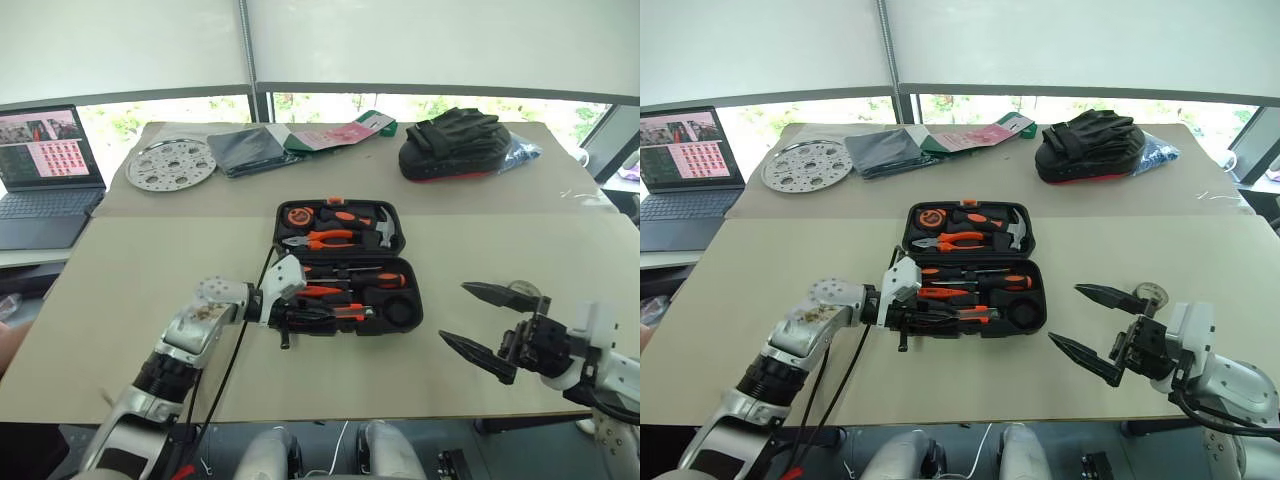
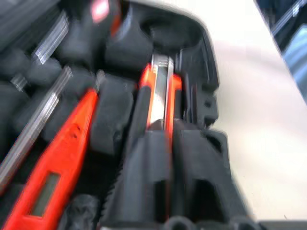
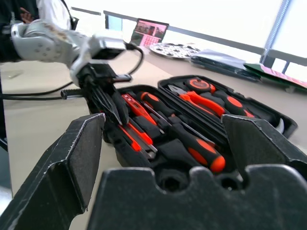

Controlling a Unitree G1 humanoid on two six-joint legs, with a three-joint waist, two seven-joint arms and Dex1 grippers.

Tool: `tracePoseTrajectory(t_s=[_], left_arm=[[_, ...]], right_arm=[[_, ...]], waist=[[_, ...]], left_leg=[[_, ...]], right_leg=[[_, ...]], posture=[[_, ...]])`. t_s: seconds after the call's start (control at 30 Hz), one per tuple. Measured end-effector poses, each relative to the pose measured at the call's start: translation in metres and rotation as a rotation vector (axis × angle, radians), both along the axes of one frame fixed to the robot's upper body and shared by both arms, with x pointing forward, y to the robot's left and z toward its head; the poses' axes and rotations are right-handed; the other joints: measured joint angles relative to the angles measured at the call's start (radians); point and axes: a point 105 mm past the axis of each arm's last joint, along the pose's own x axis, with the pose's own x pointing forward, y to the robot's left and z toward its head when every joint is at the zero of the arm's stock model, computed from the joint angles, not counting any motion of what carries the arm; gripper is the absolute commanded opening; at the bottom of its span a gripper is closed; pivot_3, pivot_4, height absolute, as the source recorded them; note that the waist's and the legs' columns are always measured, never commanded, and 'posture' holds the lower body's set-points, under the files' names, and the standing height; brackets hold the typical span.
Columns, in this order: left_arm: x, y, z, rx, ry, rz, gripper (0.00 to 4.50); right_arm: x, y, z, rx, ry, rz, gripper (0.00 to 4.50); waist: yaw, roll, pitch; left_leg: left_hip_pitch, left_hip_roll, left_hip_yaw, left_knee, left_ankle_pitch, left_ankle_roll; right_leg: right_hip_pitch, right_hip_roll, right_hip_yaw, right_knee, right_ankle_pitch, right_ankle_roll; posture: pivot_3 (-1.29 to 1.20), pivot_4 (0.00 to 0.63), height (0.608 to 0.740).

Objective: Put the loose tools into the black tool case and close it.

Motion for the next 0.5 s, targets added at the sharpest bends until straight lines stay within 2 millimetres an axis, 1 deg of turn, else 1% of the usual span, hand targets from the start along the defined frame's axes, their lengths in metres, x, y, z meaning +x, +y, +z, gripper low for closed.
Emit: tracePoseTrajectory(t_s=[0.03,0.13,0.2,0.3,0.4,0.5], left_arm=[[-0.003,0.004,0.001,-0.028,-0.029,-0.012,1.86],[-0.008,0.010,0.005,-0.041,-0.105,-0.055,1.86],[-0.009,0.013,0.008,-0.039,-0.144,-0.072,1.86],[-0.009,0.014,0.007,-0.033,-0.167,-0.077,1.86],[-0.004,0.010,0.008,-0.040,-0.181,-0.071,1.13],[-0.001,0.001,0.016,-0.057,-0.209,-0.088,0.02]], right_arm=[[-0.001,-0.001,0.000,0.001,0.001,-0.005,4.50],[-0.002,-0.002,-0.001,0.005,0.009,-0.010,4.50],[-0.003,-0.002,0.000,0.004,0.006,-0.012,4.50],[-0.003,-0.001,0.001,0.004,0.002,-0.012,4.50],[-0.003,-0.001,0.001,0.005,0.001,-0.014,4.50],[-0.003,-0.001,0.001,0.005,0.002,-0.014,4.50]], waist=[[0.000,0.000,0.000],[0.000,0.000,0.000],[0.001,0.000,0.000],[0.003,0.000,0.000],[0.006,-0.001,0.001],[0.006,-0.001,0.001]], left_leg=[[-0.001,0.000,0.000,0.000,0.001,-0.002],[-0.003,0.000,0.000,0.000,0.001,-0.002],[-0.003,0.000,0.000,0.001,0.001,-0.002],[-0.004,0.000,0.000,0.001,0.001,-0.001],[-0.006,0.000,0.000,0.001,0.001,-0.001],[-0.006,-0.001,0.000,0.002,0.001,-0.001]], right_leg=[[-0.001,0.000,-0.001,0.000,0.000,0.000],[-0.002,-0.001,-0.002,-0.001,0.000,0.000],[-0.002,-0.001,-0.002,-0.001,0.000,0.000],[-0.002,0.000,-0.003,-0.002,0.001,0.000],[-0.002,0.000,-0.004,-0.002,0.001,0.001],[-0.002,0.000,-0.004,-0.003,0.001,0.001]], posture=[[0.00,0.150,0.740],[0.00,0.150,0.740],[0.00,0.150,0.740],[0.00,0.150,0.740],[0.00,0.150,0.740],[0.00,0.150,0.740]])
